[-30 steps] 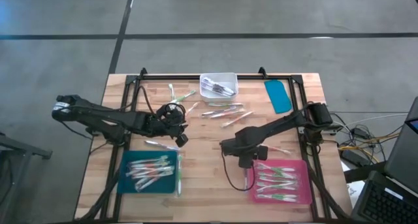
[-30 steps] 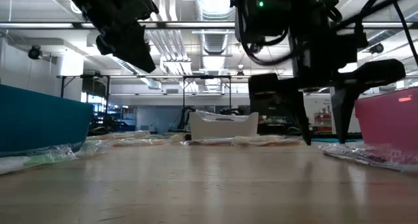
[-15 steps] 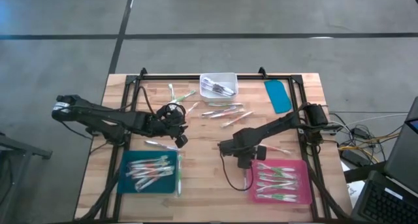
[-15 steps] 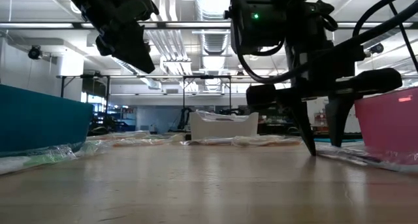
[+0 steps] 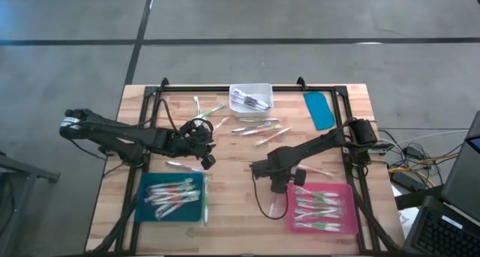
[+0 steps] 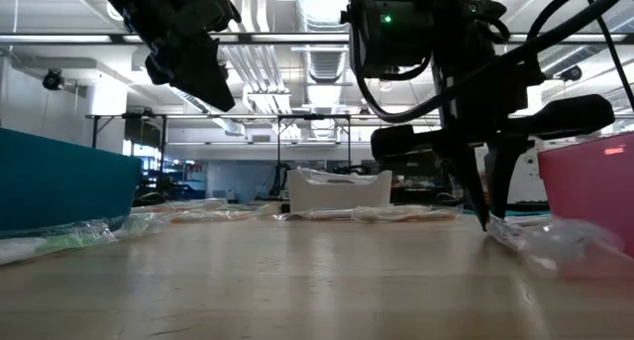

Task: Pick & Place Toothbrushes
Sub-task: Put the violet toothbrush into the white bin

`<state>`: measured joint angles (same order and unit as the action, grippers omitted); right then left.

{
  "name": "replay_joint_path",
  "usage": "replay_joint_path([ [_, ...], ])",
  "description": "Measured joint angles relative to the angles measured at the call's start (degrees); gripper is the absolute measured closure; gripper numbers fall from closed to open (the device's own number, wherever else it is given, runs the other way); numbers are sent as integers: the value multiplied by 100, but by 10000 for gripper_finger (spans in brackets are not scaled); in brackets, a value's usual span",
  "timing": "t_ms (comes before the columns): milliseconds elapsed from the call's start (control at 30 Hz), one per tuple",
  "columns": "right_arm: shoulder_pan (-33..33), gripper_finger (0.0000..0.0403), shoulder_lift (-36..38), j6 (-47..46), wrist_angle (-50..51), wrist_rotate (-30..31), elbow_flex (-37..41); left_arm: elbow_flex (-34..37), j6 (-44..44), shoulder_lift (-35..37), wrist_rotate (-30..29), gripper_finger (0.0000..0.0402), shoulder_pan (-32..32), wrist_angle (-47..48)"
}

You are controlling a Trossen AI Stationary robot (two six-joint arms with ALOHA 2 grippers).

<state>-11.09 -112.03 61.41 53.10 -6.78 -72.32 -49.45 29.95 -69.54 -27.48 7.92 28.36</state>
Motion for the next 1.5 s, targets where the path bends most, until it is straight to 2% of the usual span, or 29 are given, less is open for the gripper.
replay_joint_path([
  [267,60,396,-19,-442,243,5,-323,0,-232,0,-1,307,-4,-9],
  [533,582,396,198,-1352,357,-253,-540,0,-339,11,-10,307,0,-7],
  [900,1975,395,603,-2311,272,-230,-674,0,-332,15,-23,307,0,-9],
  [1333,3435,394,571,-3705,272,-205,-1870,0,-319,15,-93,307,-4,-48],
  [1500,3927,394,463,-3973,264,-145,-2233,0,-288,15,-93,307,-4,-54],
])
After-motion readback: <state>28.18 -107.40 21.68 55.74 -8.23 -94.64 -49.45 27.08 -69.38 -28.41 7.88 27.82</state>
